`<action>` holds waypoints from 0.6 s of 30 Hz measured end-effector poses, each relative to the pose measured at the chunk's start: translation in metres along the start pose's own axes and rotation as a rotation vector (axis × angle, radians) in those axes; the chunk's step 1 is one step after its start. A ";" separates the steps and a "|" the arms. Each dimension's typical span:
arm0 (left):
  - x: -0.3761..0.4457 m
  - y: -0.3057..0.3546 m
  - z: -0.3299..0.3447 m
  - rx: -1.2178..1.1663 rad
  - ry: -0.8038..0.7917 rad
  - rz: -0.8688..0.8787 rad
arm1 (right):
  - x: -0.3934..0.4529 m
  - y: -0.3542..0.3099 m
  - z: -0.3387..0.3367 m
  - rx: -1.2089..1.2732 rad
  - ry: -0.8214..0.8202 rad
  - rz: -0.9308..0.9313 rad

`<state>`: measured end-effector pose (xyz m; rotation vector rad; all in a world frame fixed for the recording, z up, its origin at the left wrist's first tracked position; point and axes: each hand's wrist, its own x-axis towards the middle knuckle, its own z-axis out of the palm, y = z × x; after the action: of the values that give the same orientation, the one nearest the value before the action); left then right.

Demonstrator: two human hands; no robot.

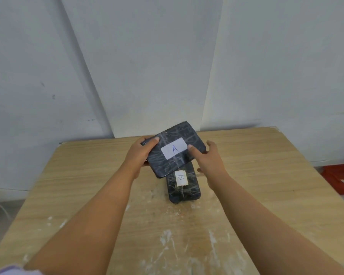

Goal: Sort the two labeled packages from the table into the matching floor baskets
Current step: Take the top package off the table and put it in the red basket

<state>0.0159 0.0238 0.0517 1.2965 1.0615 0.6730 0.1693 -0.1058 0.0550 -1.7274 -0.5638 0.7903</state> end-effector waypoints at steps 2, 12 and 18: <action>0.002 0.008 -0.005 0.079 -0.062 0.014 | 0.002 -0.004 -0.003 0.057 -0.042 0.014; 0.002 0.007 0.004 0.120 -0.199 -0.008 | -0.010 0.003 -0.011 0.184 -0.042 0.004; -0.002 0.001 0.030 0.175 -0.225 0.103 | -0.012 0.012 -0.039 0.187 0.082 -0.016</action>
<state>0.0426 0.0095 0.0508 1.5482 0.8889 0.5040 0.1903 -0.1423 0.0534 -1.5742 -0.4333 0.7334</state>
